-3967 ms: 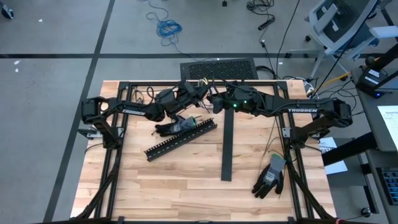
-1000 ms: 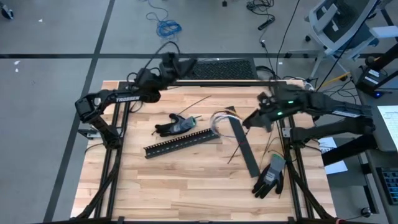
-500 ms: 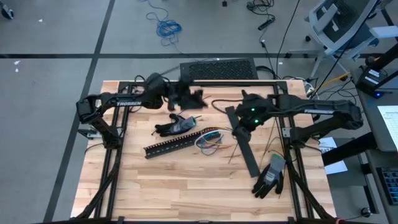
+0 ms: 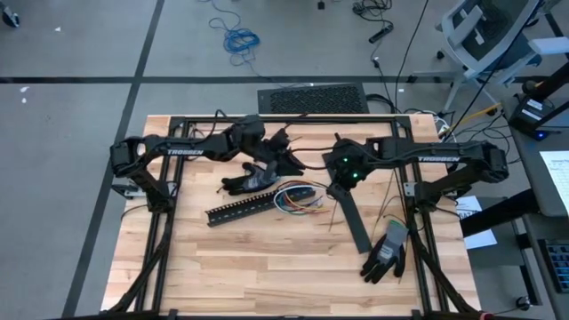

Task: Ziptie cables
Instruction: Wrap the cable wires with black zip tie

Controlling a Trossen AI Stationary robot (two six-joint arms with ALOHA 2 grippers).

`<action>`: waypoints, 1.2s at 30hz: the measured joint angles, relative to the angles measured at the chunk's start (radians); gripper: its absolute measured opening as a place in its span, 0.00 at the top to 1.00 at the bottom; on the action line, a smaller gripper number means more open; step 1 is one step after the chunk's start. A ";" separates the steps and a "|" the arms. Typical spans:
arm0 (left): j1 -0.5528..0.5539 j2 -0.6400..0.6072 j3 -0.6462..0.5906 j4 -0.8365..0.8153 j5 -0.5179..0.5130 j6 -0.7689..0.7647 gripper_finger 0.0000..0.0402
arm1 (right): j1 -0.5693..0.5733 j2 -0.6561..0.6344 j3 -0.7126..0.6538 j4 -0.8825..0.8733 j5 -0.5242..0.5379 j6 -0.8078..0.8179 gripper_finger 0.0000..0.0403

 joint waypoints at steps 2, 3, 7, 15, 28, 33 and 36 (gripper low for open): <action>-0.013 0.000 0.004 -0.034 -0.037 0.088 0.61 | 0.001 0.003 0.000 0.020 -0.006 -0.003 0.96; -0.019 0.000 0.016 -0.083 -0.049 0.138 0.61 | 0.001 0.005 0.000 0.024 -0.007 -0.003 0.96; -0.041 0.000 0.078 -0.357 -0.110 0.385 0.56 | 0.001 0.005 0.000 0.060 -0.007 -0.003 0.95; -0.075 0.006 0.119 -0.470 -0.270 0.577 0.44 | 0.001 0.007 0.000 0.141 -0.033 0.005 0.95; -0.107 0.006 0.119 -0.525 -0.256 0.589 0.42 | 0.010 0.031 0.000 0.201 -0.034 0.022 0.95; -0.124 0.007 0.119 -0.529 -0.257 0.590 0.42 | 0.016 0.069 0.000 0.246 -0.034 0.023 0.95; -0.129 0.017 0.119 -0.572 -0.263 0.600 0.42 | 0.019 0.074 0.000 0.307 -0.056 0.041 0.95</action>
